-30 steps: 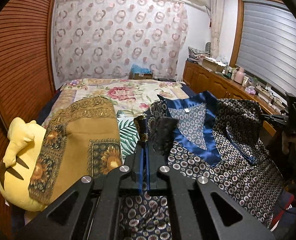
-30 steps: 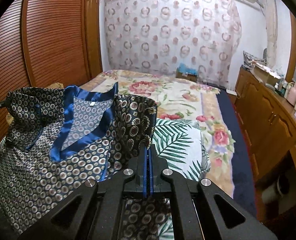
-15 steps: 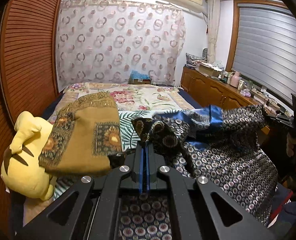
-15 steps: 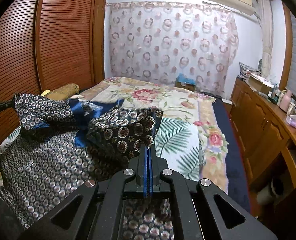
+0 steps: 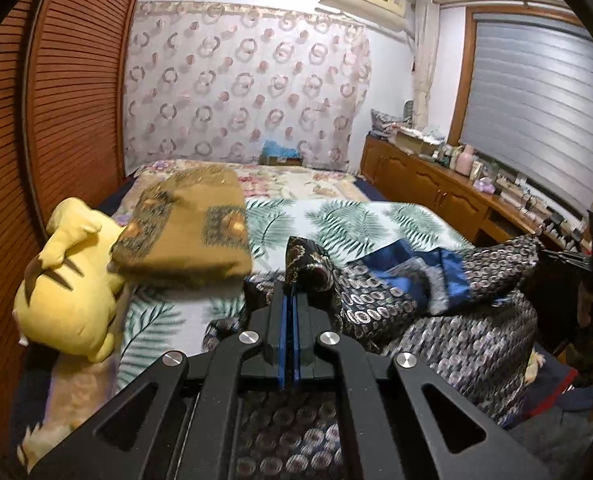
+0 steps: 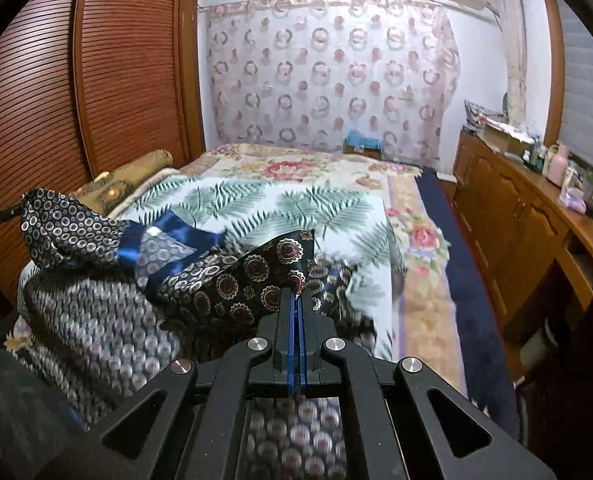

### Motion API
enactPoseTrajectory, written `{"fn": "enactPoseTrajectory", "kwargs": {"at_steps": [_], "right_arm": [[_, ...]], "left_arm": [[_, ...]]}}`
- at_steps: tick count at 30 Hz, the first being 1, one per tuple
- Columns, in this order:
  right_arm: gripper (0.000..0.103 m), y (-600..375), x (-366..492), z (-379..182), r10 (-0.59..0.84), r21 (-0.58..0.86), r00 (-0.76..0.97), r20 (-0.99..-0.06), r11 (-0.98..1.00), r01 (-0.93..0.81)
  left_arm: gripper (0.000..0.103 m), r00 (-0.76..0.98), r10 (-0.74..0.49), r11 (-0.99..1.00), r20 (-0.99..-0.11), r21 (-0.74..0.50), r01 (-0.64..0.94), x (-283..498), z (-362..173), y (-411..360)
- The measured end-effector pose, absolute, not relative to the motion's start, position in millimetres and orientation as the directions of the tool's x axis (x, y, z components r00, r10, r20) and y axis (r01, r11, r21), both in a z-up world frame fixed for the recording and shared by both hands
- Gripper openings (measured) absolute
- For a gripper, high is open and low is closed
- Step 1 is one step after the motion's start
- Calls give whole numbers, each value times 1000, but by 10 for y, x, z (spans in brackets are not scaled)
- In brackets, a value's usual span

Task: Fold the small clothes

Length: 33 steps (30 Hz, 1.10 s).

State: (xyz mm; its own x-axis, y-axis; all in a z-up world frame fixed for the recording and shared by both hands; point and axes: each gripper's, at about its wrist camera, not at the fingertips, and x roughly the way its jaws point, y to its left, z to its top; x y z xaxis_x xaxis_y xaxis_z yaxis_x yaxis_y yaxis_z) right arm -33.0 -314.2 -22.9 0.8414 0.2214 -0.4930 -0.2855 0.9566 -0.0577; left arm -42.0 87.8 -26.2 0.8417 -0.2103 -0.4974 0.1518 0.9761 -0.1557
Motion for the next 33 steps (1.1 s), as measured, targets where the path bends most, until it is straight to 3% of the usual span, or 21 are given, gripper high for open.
{"fn": "enactPoseTrajectory", "kwargs": {"at_steps": [6, 11, 13, 15, 19, 23, 33], "right_arm": [[1, -3244, -334, -326, 197, -30, 801, -565, 966, -258], [1, -3300, -241, -413, 203, -1, 778, -594, 967, -253], [3, -3278, -214, -386, 202, -9, 776, -597, 966, -259], [5, -3283, -221, -357, 201, -18, 781, -591, 965, -262], [18, -3301, -300, -360, 182, -34, 789, -587, 968, -248], [40, -3330, -323, -303, 176, -42, 802, -571, 969, -243], [49, -3272, -29, -260, 140, -74, 828, -543, 974, -213]], "left_arm": [[3, 817, -154, 984, -555, -159, 77, -490, -514, 1028], [34, 813, -143, 982, -564, -185, 44, -460, -577, 1162], [43, 821, -137, 984, -555, -174, 46, -451, -551, 1199], [44, 818, -137, 984, -559, -171, 48, -432, -544, 1224], [70, 807, -129, 986, -576, -160, 43, -366, -556, 1270], [74, 823, -117, 987, -556, -157, 35, -376, -496, 1339], [75, 869, -65, 992, -491, -127, 2, -186, -237, 1511]]}}
